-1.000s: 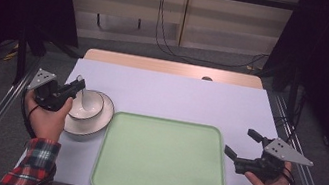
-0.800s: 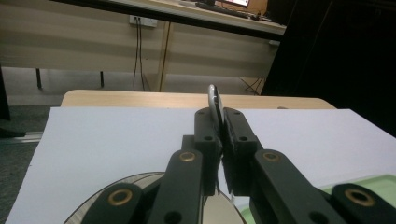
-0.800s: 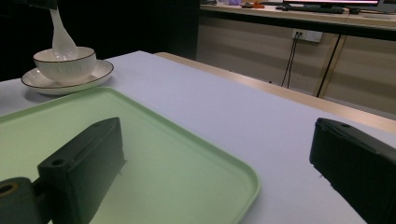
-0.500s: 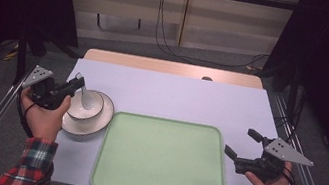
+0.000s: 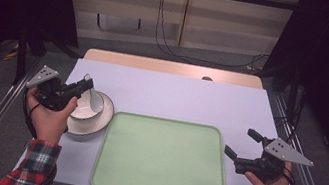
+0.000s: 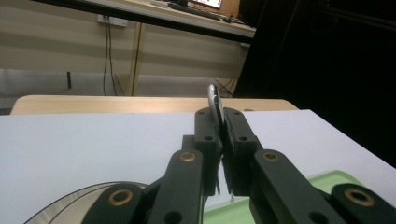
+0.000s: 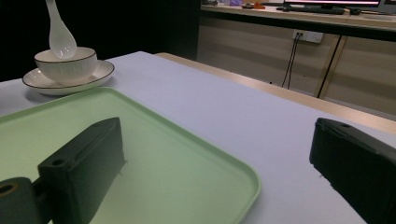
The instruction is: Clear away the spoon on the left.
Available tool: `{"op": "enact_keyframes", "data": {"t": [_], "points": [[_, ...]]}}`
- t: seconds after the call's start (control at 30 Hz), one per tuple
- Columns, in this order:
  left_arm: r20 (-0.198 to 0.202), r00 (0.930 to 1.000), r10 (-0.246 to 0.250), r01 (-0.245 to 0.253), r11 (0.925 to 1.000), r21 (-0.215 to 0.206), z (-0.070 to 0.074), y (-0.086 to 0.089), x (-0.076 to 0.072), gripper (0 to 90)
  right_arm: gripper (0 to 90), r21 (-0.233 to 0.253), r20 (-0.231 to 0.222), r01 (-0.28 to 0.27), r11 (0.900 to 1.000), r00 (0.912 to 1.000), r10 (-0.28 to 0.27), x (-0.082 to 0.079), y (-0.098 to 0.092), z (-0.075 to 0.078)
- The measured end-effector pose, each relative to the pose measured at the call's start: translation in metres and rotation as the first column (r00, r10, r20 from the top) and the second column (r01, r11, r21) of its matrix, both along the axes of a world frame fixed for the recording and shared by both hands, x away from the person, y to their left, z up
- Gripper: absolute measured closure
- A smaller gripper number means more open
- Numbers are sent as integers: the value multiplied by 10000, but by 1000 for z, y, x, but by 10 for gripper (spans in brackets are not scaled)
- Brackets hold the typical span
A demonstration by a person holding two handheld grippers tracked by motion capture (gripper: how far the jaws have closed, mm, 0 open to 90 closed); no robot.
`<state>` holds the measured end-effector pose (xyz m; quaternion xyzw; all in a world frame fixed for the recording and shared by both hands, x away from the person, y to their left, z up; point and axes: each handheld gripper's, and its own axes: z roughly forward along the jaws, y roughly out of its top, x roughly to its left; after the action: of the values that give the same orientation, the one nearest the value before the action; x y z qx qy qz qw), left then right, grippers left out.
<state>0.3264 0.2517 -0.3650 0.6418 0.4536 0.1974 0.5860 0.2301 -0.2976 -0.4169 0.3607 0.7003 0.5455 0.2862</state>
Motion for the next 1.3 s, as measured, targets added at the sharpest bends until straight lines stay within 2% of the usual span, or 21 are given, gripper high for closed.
{"op": "enact_keyframes", "data": {"t": [0.23,0.37,0.5,0.57,0.6,0.77,0.83,0.97,1.3], "points": [[-102,9989,-453,454,9990,43,0,-11,-2,855,27,-5,31,35,10000,10000,-35,0,1,0],[-141,9984,-554,553,9984,-88,-1,-15,-4,855,27,-73,4,-32,10000,10000,32,0,0,0],[-117,9964,-836,838,9964,134,-1,-21,-6,856,27,-34,5,20,10000,10000,-20,0,0,0],[-195,9953,-945,946,9955,36,-3,-24,-7,855,27,-50,0,50,10000,10000,-50,0,0,0],[-290,9935,-1100,1096,9938,-160,-4,-25,-7,855,27,-38,22,7,10000,10000,-7,0,0,0],[-430,9886,-1440,1433,9895,-193,-10,-32,-9,856,27,-28,29,-54,10000,10000,54,0,1,0],[-486,9874,-1508,1507,9886,-59,-11,-34,-10,856,27,-48,28,-44,10000,10000,44,0,1,-1],[-485,9812,-1868,1867,9824,-76,-14,-38,-12,855,27,-105,-23,-76,9999,10000,76,0,1,0],[-769,9726,-2193,2195,9756,-50,-21,-50,-20,855,28,-118,-14,-106,9999,9999,105,0,2,-1]]}}
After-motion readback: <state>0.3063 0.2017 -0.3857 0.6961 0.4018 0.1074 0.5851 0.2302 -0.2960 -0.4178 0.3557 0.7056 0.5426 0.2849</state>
